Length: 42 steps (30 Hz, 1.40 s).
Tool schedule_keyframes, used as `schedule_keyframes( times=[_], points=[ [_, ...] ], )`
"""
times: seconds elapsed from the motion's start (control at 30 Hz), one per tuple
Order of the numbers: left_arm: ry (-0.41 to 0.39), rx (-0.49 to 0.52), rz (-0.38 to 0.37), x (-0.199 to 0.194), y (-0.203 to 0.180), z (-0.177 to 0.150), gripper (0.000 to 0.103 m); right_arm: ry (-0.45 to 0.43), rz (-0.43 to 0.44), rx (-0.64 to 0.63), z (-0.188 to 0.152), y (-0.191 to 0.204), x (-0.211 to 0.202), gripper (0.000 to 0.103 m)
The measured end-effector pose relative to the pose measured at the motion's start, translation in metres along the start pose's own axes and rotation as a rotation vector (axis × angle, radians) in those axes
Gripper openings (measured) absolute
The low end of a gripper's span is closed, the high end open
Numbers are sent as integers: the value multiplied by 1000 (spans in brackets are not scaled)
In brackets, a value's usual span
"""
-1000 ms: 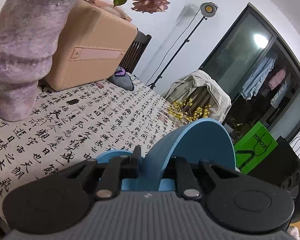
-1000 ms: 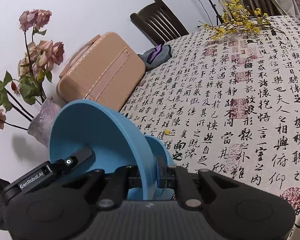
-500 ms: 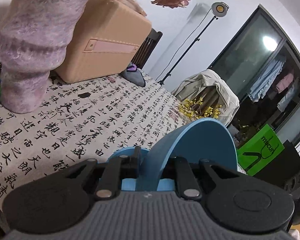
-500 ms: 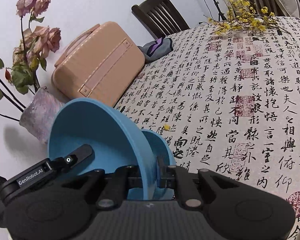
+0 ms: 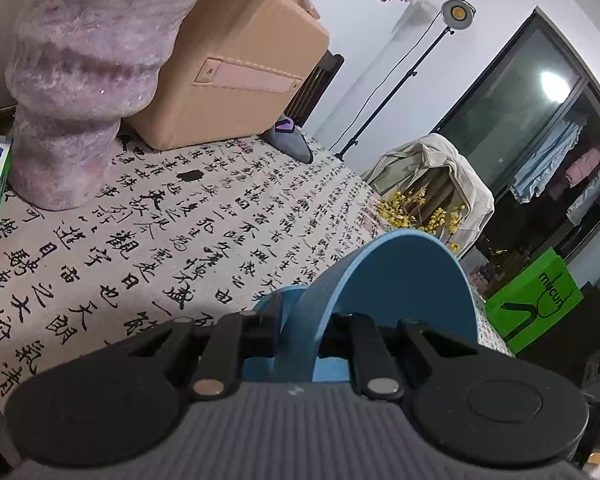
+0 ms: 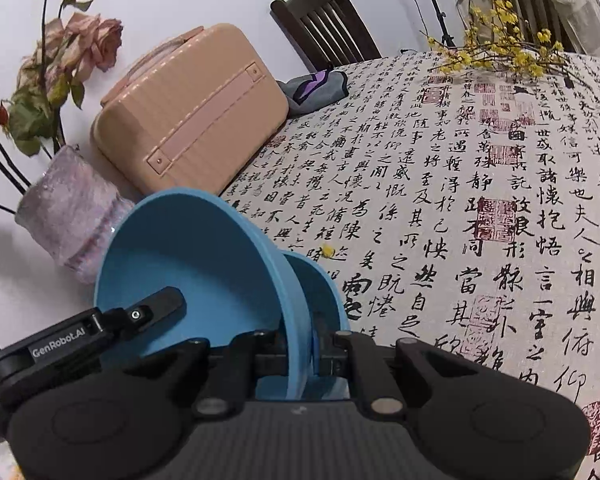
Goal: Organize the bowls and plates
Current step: 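Bring the held blue bowl over the blue bowl beside the vase, then lower the blue bowl into the bowl by the vase and open both grippers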
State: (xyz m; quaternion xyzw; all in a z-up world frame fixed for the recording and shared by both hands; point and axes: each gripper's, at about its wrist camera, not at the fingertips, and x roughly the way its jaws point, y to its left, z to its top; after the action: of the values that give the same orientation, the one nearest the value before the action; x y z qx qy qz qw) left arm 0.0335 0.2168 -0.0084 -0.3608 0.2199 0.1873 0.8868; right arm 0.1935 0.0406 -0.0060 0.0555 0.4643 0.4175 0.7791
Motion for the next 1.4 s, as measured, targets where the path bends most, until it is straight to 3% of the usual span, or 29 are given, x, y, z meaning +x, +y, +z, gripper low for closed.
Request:
schedule_keyframes(
  times=[0.4, 0.8, 1.23, 1.4],
  points=[
    [-14, 25, 21, 6, 2, -4, 15, -24, -50, -41, -4, 2, 4, 10],
    [-57, 70, 44, 3, -2, -3, 16, -63, -53, -52, -7, 6, -4, 18],
    [-82, 89, 65, 1, -4, -2, 16, -117, -115, -166, -10, 21, -8, 19],
    [-79, 92, 56, 1, -6, -3, 16, -179, -152, -214, -10, 24, -14, 19]
  ],
)
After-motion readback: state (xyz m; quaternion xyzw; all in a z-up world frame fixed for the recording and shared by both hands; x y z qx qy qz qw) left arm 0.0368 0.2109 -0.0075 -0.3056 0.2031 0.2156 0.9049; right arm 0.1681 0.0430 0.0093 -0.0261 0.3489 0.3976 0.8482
